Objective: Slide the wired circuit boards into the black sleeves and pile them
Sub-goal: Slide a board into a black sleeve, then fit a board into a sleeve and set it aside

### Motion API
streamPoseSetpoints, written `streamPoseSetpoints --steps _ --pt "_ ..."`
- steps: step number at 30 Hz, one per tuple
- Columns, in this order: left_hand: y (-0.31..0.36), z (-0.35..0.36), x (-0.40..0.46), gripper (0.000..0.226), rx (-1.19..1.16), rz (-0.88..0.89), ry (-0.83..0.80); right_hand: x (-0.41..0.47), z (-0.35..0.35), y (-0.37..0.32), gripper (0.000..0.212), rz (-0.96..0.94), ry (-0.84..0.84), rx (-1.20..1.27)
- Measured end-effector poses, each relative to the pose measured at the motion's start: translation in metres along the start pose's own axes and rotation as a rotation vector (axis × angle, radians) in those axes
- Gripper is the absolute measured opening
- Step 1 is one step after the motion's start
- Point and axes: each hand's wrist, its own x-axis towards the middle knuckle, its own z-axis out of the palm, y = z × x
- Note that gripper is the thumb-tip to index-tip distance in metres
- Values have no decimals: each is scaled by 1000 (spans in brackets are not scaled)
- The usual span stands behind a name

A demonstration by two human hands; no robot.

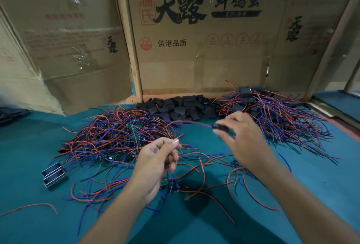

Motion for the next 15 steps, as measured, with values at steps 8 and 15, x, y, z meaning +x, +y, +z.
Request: streamPoseSetpoints --steps 8,15 --pt "-2 -7 -1 27 593 281 18 113 -38 89 18 101 93 -304" --pt "-6 -14 -2 22 1154 514 10 154 -24 155 22 246 -75 -621"
